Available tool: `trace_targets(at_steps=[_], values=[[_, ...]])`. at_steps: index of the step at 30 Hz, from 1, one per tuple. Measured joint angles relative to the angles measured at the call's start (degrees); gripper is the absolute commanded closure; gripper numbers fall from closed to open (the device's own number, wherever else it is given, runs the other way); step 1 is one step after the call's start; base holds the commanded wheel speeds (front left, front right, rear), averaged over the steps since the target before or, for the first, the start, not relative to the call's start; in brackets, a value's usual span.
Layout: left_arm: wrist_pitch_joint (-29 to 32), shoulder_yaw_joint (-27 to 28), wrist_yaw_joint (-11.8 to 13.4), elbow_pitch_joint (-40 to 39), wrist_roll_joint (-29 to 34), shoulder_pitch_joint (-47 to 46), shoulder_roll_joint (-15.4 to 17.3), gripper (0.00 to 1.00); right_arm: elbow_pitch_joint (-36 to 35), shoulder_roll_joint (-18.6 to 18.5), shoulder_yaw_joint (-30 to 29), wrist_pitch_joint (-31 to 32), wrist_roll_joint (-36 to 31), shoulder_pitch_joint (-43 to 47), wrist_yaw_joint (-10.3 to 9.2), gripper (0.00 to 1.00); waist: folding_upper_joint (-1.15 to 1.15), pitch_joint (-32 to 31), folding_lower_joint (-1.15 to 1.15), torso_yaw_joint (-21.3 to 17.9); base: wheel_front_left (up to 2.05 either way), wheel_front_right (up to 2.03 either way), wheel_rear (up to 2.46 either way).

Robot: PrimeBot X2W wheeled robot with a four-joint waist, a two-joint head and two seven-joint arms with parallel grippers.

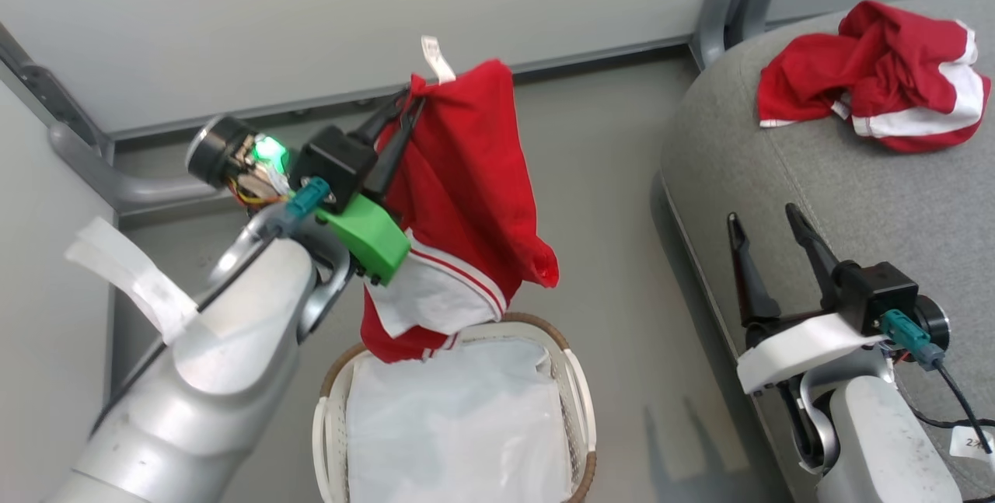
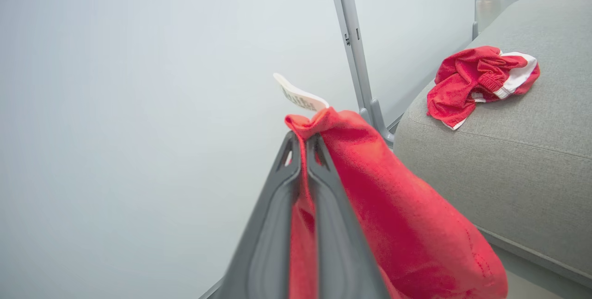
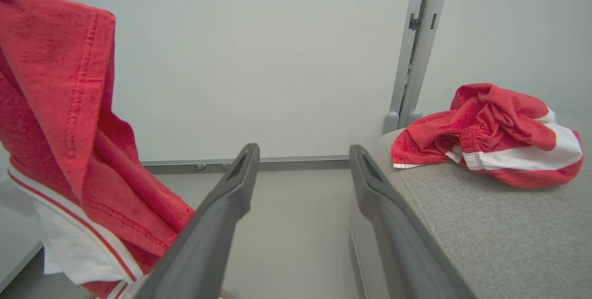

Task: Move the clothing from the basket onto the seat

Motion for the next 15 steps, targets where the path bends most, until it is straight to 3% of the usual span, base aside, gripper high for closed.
trace_targets(at_steps=[7, 15], values=[[2.47, -0.20, -0.23, -3.11, -0.59, -5.35, 3.08, 1.00, 0.55, 0.01, 5.14, 0.00, 1.21, 0.16, 0.00, 0.00, 0.00, -3.62, 0.00, 0.36, 0.00, 0.00, 0.00], [3.92, -0.24, -0.25, -2.98, -2.08, -8.81, 3.32, 1.00, 0.97, 0.01, 11.52, 0.00, 2.13, 0.41, 0.00, 0.00, 0.00, -5.84, 0.00, 0.02, 0.00, 0.00, 0.00]])
